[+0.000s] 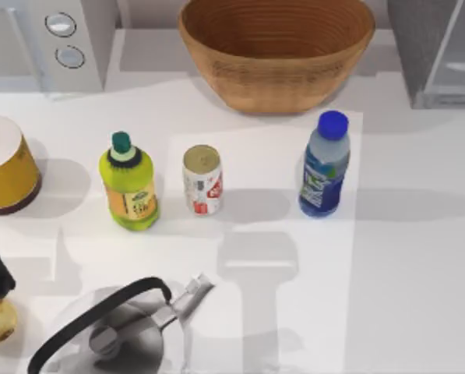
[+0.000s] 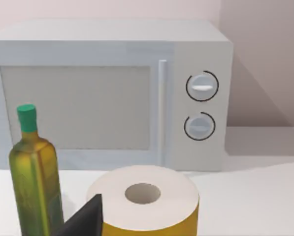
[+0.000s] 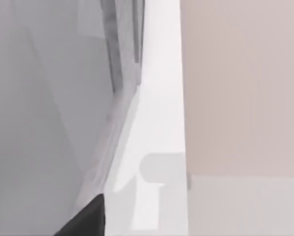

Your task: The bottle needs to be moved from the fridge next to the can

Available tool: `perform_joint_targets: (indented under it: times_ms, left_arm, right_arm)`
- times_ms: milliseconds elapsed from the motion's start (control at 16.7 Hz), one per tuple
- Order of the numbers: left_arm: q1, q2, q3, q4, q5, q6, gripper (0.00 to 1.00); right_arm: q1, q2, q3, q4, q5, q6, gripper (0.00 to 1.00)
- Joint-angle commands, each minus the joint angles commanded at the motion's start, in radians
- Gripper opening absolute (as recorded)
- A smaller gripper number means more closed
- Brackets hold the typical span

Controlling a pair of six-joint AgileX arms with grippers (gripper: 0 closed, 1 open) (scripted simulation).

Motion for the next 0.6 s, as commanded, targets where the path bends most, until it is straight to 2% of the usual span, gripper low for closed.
perform_joint_targets:
  times_ms: [240, 600]
  left_arm:
    - [0.0, 0.0, 0.0, 0.0, 0.0, 0.0, 1.0]
    - [0.0, 0.0, 0.0, 0.0, 0.0, 0.0, 1.0]
  right_arm:
    - [0.134, -0.018, -0.054, 0.051, 0.133, 0.116, 1.0]
    - [0.577, -0.104, -0.189, 0.207, 0.456, 0.393, 1.0]
